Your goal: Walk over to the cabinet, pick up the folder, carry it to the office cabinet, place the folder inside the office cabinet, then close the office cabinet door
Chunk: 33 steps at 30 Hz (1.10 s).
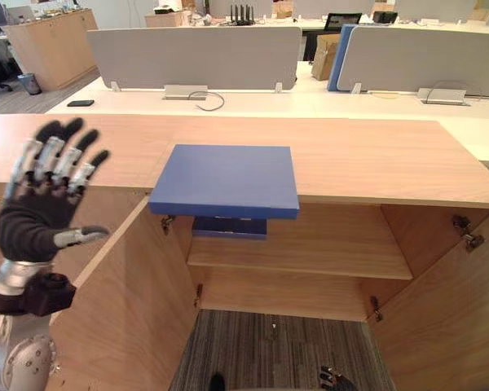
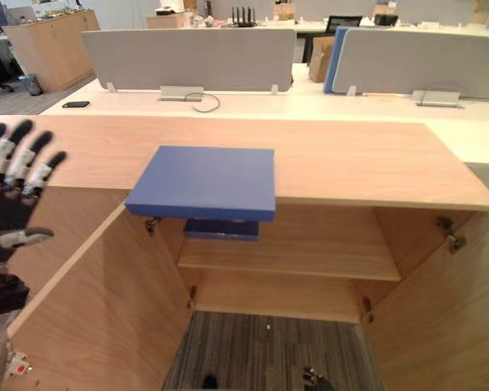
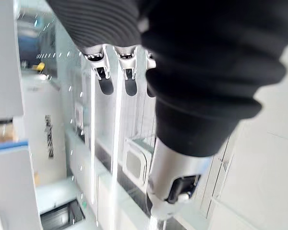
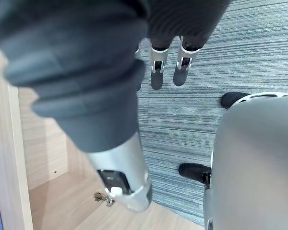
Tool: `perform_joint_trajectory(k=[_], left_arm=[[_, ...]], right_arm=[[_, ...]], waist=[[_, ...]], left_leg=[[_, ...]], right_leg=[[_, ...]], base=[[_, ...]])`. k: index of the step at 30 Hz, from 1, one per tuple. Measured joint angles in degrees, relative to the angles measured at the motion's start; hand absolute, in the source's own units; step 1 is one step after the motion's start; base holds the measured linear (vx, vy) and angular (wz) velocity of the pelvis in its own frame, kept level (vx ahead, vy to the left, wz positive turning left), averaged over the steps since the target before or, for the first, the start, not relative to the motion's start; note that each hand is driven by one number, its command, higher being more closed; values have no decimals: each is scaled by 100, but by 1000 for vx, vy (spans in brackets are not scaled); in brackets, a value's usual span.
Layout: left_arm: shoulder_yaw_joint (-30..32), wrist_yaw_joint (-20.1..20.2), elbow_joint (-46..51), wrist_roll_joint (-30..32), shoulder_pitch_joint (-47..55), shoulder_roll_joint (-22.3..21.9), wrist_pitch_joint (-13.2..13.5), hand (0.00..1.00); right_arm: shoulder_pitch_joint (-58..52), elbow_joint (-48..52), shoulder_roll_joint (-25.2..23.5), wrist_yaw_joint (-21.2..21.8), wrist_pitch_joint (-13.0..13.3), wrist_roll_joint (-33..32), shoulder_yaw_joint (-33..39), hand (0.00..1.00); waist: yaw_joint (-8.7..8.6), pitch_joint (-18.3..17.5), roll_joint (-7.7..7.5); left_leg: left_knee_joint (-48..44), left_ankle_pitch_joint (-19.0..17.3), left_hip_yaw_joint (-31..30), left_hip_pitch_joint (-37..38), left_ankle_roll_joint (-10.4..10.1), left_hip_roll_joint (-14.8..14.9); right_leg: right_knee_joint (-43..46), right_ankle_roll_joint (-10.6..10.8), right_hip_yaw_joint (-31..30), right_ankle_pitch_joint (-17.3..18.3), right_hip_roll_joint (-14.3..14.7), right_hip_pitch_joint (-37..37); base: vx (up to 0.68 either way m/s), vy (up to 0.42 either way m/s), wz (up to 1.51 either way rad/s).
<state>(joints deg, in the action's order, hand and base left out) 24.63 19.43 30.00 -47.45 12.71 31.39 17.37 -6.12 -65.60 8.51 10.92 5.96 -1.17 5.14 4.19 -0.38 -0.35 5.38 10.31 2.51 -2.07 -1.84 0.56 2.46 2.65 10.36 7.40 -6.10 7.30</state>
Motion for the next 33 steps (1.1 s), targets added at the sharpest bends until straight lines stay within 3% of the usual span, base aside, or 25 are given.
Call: perform_joint_trajectory(k=[3,5,6,7,13,16,24,33], left_arm=[[264,-561,174,934,48,-519,229,0],[207,-1261,476,2679,133,-923,253,0],[177,-1362,541,3022,139,-971,252,0],[19,-1637,704,4170,145,-1040,252,0],[-742,-2175,1010,6215,123,-1052,333,0],[-1303,-2364,1000,7004,-10,-809,377,0],[-2193,-2620,692,8069,-380,-157,626,0],[-2676,-2684,-105,8327,-470,-79,596,0]], right_arm=[[-51,3,-19,-40,-53,3,185,0],[-64,18,-78,-100,-149,10,264,0],[-64,22,-96,-104,-164,10,264,0],[-67,45,-147,-110,-204,15,282,0],[-67,109,-239,-202,-242,25,453,0],[-65,110,-239,-246,-245,23,428,0],[-25,110,-198,-382,-239,15,193,0],[-20,110,-197,-444,-236,12,150,0]], waist=[[2,-8,-10],[0,-13,-54],[-2,-12,-68],[-17,-24,-98],[-75,-47,-96],[-109,-53,-98],[-173,-75,-85],[-196,-81,-89]], left_leg=[[0,5,-4,-5,-6,2],[-2,5,-2,-15,-5,-2],[-2,5,0,-15,-5,-2],[-3,16,8,-15,11,-2],[-5,5,103,20,19,23],[-5,2,132,31,15,69],[-3,-11,234,99,-6,115],[-3,-24,276,122,-3,106]], right_leg=[[-2,2,-2,-2,4,-3],[-6,5,-4,-5,10,-11],[-8,6,-4,-6,12,-11],[-18,47,-11,-31,21,-11],[-43,81,-107,-72,35,-11],[-60,65,-134,-91,65,-10],[-59,47,-255,-104,90,0],[-67,47,-294,-105,93,-1]], base=[[-15,2,1],[0,0,0],[0,0,0],[0,0,0],[14,-6,-8],[-8,-12,-6],[-15,0,-8],[-2,2,-2]])
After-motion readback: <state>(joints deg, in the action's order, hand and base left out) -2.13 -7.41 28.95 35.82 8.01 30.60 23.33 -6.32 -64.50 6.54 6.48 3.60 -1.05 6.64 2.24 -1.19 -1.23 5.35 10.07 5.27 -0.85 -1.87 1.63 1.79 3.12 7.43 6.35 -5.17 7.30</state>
